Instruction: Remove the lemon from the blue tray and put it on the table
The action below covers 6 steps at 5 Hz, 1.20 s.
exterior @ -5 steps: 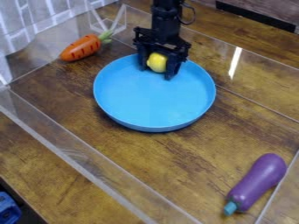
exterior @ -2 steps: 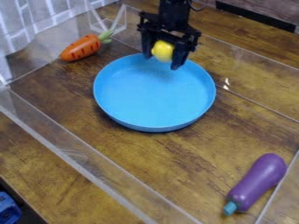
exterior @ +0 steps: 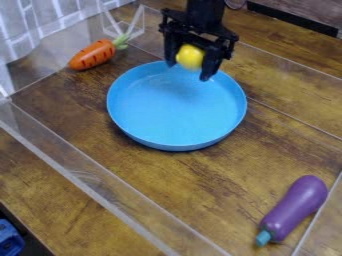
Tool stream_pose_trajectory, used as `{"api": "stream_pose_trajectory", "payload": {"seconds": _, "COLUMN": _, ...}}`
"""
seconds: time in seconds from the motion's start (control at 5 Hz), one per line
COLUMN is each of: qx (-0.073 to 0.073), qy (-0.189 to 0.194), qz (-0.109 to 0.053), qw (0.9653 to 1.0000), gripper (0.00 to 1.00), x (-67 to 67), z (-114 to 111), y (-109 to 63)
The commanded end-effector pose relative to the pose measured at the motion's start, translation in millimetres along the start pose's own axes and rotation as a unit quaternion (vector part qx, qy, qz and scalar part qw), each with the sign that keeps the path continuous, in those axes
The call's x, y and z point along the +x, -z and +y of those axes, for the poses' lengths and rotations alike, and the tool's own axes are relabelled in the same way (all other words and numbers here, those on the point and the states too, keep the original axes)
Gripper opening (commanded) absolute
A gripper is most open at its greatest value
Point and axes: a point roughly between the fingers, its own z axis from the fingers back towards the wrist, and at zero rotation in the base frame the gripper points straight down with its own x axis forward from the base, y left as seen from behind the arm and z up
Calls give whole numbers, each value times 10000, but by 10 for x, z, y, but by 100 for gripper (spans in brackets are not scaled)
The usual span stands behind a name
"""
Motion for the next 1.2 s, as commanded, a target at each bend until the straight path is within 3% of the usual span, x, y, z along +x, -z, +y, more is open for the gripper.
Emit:
{"api": "stream_pose_trajectory", "payload": {"seconds": 0.0, "qx": -74, "qy": 24, "qz": -475, "qw": 9988, "gripper": 0, "x": -78, "z": -155, "y": -358}}
{"api": "stream_pose_trajectory", "payload": {"seconds": 0.4, "qx": -188, "qy": 108, "qz": -403, "qw": 9990, "gripper": 0, "x": -545, "z": -536, "y": -363}}
{"api": "stream_pose_trajectory", "payload": {"seconds": 0.6, "qx": -239, "qy": 219, "qz": -348, "qw": 9989, "gripper": 0, "x": -753, "z": -745, "y": -248}}
{"api": "stream_pose_trajectory", "payload": {"seconds": 1.0, "qx": -266, "qy": 478, "qz": -248, "qw": 9982, "gripper": 0, "x": -1039, "z": -1036, "y": 151}}
